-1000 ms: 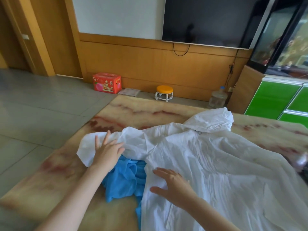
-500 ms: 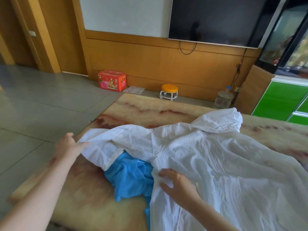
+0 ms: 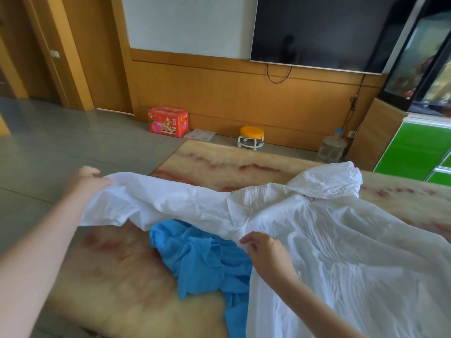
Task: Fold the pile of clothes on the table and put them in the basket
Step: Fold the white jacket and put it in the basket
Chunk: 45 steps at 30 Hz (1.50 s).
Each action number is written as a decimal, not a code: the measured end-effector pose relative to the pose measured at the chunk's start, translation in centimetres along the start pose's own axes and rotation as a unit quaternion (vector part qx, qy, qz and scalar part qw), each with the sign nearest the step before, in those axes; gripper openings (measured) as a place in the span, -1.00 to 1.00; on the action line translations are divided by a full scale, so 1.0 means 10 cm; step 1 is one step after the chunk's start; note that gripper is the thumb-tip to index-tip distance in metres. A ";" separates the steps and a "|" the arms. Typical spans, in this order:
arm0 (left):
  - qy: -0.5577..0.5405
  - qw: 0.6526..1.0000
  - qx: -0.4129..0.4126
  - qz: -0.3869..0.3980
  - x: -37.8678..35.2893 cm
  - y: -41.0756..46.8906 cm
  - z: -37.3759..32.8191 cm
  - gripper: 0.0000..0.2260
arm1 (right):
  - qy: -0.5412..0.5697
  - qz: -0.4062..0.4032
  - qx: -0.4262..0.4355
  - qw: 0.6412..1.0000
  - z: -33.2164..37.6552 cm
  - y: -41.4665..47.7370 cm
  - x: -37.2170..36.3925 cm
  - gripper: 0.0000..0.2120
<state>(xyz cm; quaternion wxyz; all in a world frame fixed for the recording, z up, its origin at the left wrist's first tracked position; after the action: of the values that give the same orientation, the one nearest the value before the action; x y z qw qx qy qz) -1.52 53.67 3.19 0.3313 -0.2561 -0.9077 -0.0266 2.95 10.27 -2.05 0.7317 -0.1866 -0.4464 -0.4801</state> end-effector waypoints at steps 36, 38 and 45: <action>0.235 0.917 -0.273 0.169 -2.33 -1.68 -0.15 -0.54 | 0.063 0.060 -0.026 0.996 -0.62 1.38 0.07 -0.67; 0.293 0.905 -0.277 0.137 -2.46 -1.63 0.04 -0.34 | 0.017 0.079 -0.041 0.996 -0.81 1.57 0.06 -0.60; 0.245 0.929 -0.276 0.039 -2.49 -1.53 0.09 -0.26 | -0.164 0.072 -0.035 0.983 -1.15 2.26 -0.08 -0.39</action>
<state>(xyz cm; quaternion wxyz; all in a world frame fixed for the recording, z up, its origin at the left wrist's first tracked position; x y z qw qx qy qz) 6.74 29.46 -10.99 0.4604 -0.3578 -0.7446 -0.3249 27.93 13.27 -5.30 0.6740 -0.3205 -0.5287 -0.4043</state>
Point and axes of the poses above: each hand's wrist, its own y-axis towards the middle knuckle, its own x-axis out of the back of the hand, z = x × y, the point moved 6 cm from there along y, towards the middle knuckle, and after that the axes turned 7 degrees about x, right-handed, at the moved point
